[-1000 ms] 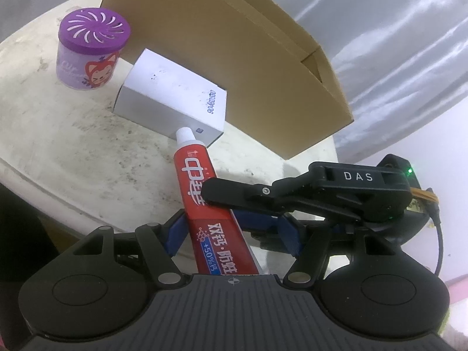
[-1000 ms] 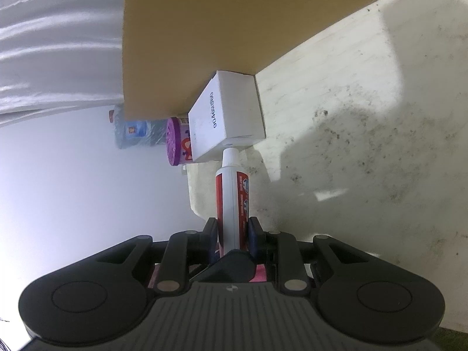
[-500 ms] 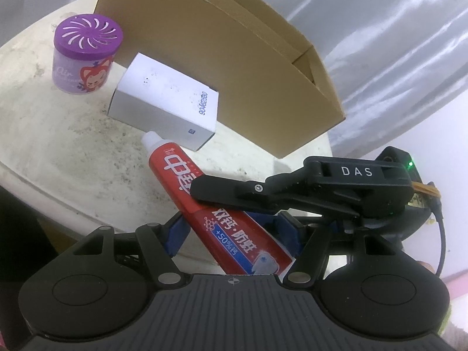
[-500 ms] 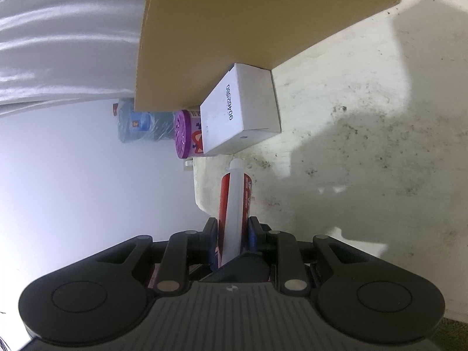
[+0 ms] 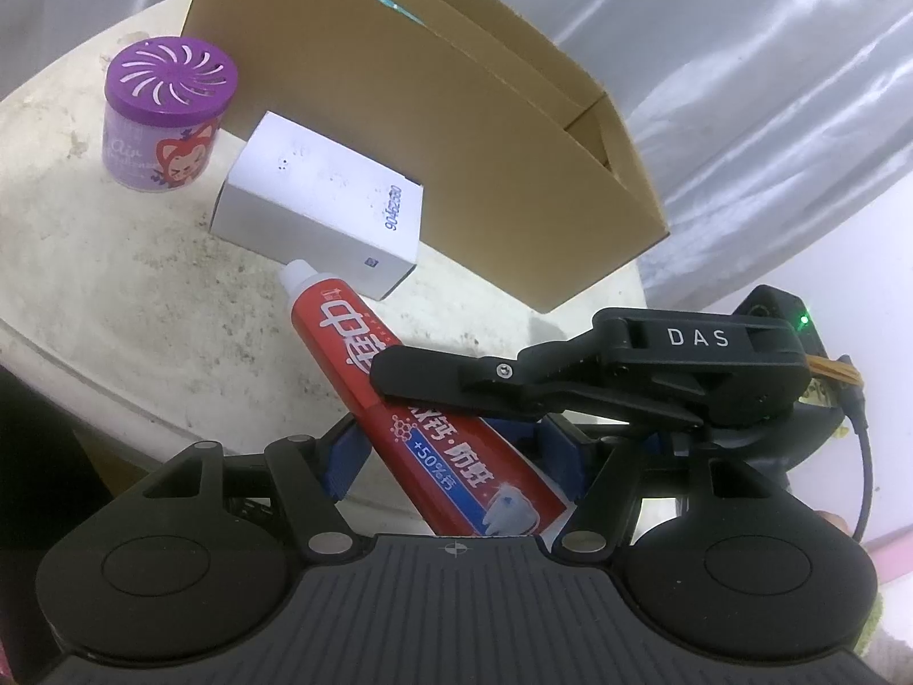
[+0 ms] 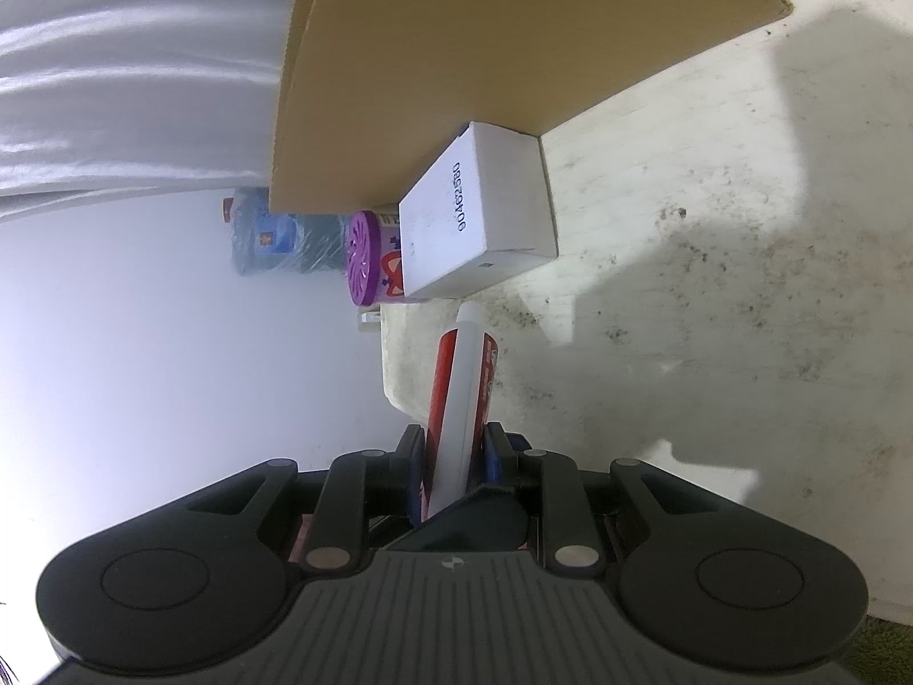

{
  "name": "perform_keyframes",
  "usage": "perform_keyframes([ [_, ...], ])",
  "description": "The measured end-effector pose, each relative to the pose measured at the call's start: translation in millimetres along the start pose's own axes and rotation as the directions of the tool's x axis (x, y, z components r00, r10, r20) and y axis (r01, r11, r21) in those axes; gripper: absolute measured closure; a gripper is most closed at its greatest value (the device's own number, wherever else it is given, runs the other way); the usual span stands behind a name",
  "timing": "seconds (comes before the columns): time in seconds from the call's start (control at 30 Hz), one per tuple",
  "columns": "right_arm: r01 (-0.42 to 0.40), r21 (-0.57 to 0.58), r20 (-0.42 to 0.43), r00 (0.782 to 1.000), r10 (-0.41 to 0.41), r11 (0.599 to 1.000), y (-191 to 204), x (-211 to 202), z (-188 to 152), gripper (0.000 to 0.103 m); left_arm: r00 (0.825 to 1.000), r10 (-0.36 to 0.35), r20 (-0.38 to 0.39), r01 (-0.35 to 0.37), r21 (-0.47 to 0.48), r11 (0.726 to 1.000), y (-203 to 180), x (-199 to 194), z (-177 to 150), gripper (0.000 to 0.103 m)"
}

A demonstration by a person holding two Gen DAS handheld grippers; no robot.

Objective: Organize objects
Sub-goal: 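Lift the red toothpaste tube with the right gripper toward the cardboard box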

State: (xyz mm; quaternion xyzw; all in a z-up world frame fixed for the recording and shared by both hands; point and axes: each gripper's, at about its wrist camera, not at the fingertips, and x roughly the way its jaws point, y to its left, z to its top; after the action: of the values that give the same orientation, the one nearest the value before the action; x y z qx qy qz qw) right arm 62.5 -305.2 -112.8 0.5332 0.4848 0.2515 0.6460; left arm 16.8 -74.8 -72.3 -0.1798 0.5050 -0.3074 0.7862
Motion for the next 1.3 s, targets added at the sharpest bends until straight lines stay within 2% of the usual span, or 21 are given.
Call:
perform_keyframes([
  [1.3,-0.030,-0.041,0.002,1.000,0.031,0.999,2.6,-8.8,0.7,0.079,0.999,0.001,0.042,-0.003,0.037,0.999,-9.3,-17.3,-1.3,0.038],
])
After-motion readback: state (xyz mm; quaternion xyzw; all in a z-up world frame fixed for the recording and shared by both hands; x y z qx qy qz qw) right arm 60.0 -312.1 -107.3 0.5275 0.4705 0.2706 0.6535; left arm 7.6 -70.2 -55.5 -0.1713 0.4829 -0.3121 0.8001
